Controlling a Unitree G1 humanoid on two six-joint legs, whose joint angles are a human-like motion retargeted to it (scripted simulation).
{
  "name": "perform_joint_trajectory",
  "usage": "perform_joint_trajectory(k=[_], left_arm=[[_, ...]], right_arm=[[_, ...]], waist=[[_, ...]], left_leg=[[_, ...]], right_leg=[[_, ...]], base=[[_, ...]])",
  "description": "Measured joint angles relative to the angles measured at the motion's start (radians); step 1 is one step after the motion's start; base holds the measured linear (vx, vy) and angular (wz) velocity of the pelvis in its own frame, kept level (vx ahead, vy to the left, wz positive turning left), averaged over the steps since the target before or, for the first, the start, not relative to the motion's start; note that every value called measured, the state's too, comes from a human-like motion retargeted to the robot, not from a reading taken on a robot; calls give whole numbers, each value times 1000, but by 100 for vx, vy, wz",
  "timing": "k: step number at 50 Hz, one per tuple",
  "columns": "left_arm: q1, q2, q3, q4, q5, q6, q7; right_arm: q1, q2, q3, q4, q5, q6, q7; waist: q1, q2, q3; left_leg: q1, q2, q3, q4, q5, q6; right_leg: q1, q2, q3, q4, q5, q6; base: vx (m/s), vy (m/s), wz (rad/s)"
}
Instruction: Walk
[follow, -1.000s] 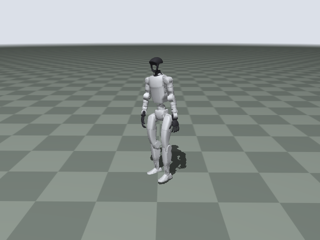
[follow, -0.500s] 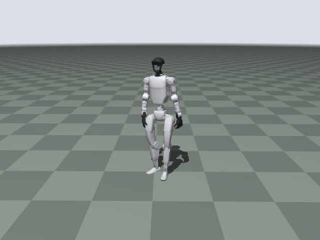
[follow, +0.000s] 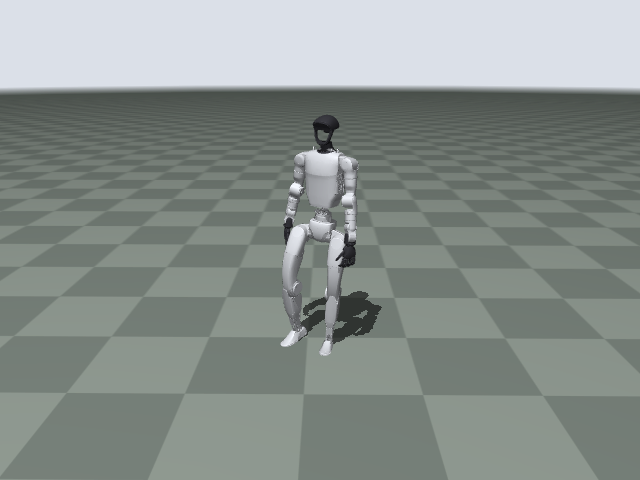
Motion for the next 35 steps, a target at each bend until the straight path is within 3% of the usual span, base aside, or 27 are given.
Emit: perform_joint_trajectory(k=[8,15,22,25,28,32,35], left_arm=[[-33,-19,1,-37,-38,-30,-37],[-41,-2,4,-53,-44,-34,-55],[-22,0,11,-43,-30,-19,-67],[-7,-2,17,-34,-14,-4,-66],[17,-3,33,-34,8,7,-65],[53,-6,44,-52,53,6,-83],[77,10,48,-61,69,-14,-88]], right_arm=[[41,-38,-48,29,0,29,25],[34,-32,-59,29,7,30,36],[15,-25,-51,25,24,8,38],[-1,-22,-48,28,28,6,37],[-25,-14,-36,33,32,-1,26],[-64,-3,-33,56,35,-7,9],[-105,19,-30,75,25,-6,-1]], waist=[[-39,-48,21],[-31,-43,16],[-45,-36,-12],[-58,-15,-22],[-68,6,-21],[-82,7,-56],[-84,-18,-55]], left_leg=[[83,-48,20,-3,-33,-41],[120,-2,45,15,-67,-123],[160,-43,9,30,-57,-185],[168,-51,-29,45,10,-234],[174,-41,-59,78,118,-305],[123,-125,-41,155,328,-317],[57,-177,60,309,488,-317]], right_leg=[[-62,-80,10,-326,7,149],[-121,-22,-29,-469,14,158],[-102,-30,1,-435,93,158],[-99,-24,20,-402,110,151],[-77,2,6,-390,117,99],[-88,-63,-10,-369,103,72],[-69,-117,-21,-357,87,68]], base=[[23,-1,7],[33,-17,-17],[44,1,16],[48,2,38],[45,-5,27],[45,20,60],[33,26,62]])
